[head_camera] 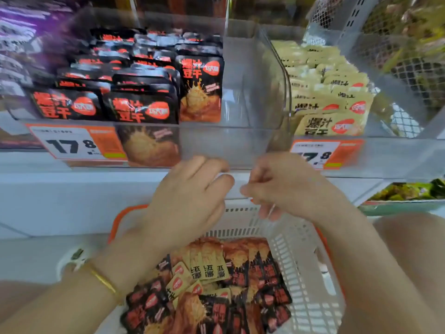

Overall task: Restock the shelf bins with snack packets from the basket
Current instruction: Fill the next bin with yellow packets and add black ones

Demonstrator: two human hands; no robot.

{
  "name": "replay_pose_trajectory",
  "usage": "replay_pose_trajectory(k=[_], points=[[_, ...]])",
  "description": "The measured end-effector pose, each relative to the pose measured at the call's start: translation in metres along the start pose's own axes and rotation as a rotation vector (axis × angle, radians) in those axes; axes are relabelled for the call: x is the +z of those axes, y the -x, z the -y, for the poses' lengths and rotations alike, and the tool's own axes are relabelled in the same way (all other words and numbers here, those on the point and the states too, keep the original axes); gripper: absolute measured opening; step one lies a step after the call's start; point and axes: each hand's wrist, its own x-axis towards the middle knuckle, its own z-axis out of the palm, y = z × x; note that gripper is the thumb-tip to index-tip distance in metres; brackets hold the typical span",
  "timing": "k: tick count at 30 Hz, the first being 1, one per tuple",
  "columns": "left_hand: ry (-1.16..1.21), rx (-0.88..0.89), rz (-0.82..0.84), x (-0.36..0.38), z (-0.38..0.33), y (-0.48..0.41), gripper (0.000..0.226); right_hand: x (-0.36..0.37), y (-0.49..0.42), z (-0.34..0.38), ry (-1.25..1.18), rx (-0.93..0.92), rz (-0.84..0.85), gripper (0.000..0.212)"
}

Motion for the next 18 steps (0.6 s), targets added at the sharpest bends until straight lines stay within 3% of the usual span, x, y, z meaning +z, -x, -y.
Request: replay_pose_trajectory(k=[3,6,13,15,18], points=[[0.030,0.028,0.335,0.037,-0.010,0.019,0.024,0.057,-0.033,-0.101,0.400,0.236,0.244,0.019],[0.061,0.015,0.534,0.063,-0.019,0.033,0.027,0.133,-0.056,-0.195,0.583,0.255,0.355,0.031],[0.116,-0.087,0.677,0.083,-0.016,0.050,0.033,0.220,-0.054,-0.256,0.738,0.084,0.483,0.097],[0.124,-0.119,0.691,0.083,-0.015,0.051,0.034,0.228,-0.054,-0.259,0.819,0.099,0.500,0.101],[0.133,-0.127,0.691,0.084,-0.014,0.051,0.035,0.230,-0.046,-0.254,0.899,0.084,0.481,0.087]])
